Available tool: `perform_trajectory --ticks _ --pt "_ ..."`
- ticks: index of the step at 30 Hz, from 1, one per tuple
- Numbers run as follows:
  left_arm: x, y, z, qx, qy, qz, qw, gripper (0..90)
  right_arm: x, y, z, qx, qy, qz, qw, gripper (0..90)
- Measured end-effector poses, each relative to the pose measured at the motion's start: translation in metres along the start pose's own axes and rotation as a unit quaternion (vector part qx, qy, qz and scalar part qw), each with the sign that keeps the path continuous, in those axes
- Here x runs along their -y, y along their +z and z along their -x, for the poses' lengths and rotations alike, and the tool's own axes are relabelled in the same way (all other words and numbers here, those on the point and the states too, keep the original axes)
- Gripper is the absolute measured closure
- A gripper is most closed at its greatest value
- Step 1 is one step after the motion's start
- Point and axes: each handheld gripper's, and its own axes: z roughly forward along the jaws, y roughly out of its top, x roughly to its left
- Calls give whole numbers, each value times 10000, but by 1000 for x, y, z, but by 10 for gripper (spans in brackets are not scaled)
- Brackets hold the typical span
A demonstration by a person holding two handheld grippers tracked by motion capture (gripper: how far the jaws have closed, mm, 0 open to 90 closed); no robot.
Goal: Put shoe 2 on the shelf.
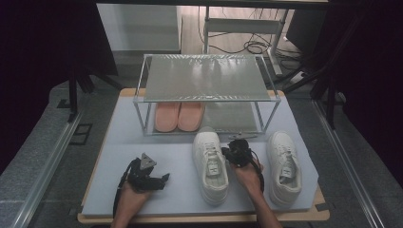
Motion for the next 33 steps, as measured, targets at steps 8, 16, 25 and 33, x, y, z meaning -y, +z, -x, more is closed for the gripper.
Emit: perform_trajectory --ticks 8,16,25,33 --pt "0 0 0 -2 3 0 10000 140 -11 14 -18 -609 -496 -160 9968 900" --pt "0 0 0 -9 10 4 10000 141 -19 24 -36 -1154 -939 -318 9884 892" --pt "0 0 1 -15 28 10 10000 143 -25 -19 -19 -1032 -825 -210 9910 668" --pt "0 0 1 -15 5 13 10000 142 -22 -46 -16 -1131 -768 -229 9903 571"
